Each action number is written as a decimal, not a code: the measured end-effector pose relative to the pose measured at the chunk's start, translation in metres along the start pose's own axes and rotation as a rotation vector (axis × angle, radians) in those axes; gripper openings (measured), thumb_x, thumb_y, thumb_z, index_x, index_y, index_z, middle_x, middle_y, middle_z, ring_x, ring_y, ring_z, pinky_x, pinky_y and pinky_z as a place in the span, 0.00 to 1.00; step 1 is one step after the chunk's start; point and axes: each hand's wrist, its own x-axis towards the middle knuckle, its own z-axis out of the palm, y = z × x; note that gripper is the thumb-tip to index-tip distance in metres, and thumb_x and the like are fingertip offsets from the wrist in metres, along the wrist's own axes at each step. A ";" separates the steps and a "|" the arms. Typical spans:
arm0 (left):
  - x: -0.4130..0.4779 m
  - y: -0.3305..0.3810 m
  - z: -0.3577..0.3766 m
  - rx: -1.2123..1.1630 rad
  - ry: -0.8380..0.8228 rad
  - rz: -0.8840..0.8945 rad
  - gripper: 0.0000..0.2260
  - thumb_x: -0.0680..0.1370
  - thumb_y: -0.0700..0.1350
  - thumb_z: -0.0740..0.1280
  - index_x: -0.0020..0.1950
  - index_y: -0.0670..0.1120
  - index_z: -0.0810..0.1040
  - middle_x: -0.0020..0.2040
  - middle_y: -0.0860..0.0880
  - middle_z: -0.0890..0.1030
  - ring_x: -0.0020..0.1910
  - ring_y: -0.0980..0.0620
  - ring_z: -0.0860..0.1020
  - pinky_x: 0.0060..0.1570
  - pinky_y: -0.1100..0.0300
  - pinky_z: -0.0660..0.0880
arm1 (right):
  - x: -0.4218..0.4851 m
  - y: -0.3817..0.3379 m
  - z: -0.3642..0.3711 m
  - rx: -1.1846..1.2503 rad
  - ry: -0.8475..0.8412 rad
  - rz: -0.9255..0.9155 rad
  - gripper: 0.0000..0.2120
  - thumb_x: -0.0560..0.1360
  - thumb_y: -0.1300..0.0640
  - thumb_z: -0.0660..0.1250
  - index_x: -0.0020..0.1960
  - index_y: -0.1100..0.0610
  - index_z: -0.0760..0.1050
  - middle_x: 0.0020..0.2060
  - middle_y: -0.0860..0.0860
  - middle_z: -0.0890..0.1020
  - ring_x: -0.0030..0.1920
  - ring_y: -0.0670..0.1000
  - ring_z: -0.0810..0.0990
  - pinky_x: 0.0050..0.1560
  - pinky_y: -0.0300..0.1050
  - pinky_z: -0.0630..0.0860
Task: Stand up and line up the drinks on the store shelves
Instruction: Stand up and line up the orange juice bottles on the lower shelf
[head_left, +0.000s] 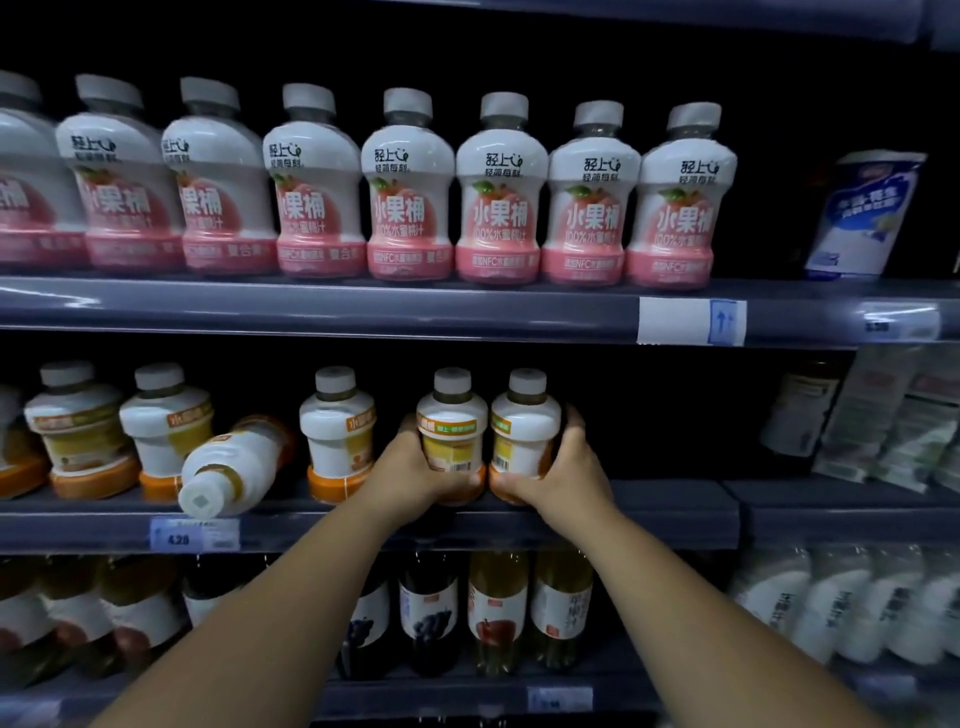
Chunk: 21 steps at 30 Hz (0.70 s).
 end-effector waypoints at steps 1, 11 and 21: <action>-0.001 0.000 0.000 -0.001 0.002 0.006 0.39 0.59 0.54 0.83 0.65 0.52 0.70 0.55 0.52 0.83 0.53 0.57 0.82 0.57 0.52 0.80 | -0.001 -0.001 0.000 0.004 -0.030 -0.004 0.60 0.61 0.42 0.80 0.79 0.44 0.43 0.72 0.53 0.69 0.68 0.57 0.72 0.65 0.55 0.73; -0.005 0.001 0.005 -0.011 0.023 0.004 0.37 0.62 0.53 0.83 0.66 0.50 0.69 0.55 0.52 0.81 0.55 0.53 0.81 0.56 0.52 0.79 | -0.011 -0.003 0.002 -0.095 -0.013 -0.085 0.58 0.64 0.37 0.76 0.79 0.43 0.40 0.71 0.53 0.71 0.67 0.58 0.73 0.62 0.54 0.75; -0.009 -0.001 0.007 0.010 0.023 -0.038 0.45 0.56 0.58 0.80 0.67 0.55 0.62 0.60 0.51 0.78 0.57 0.51 0.79 0.58 0.47 0.79 | -0.014 0.001 -0.001 -0.154 -0.050 -0.073 0.52 0.67 0.40 0.75 0.77 0.44 0.43 0.68 0.51 0.73 0.63 0.56 0.76 0.58 0.52 0.75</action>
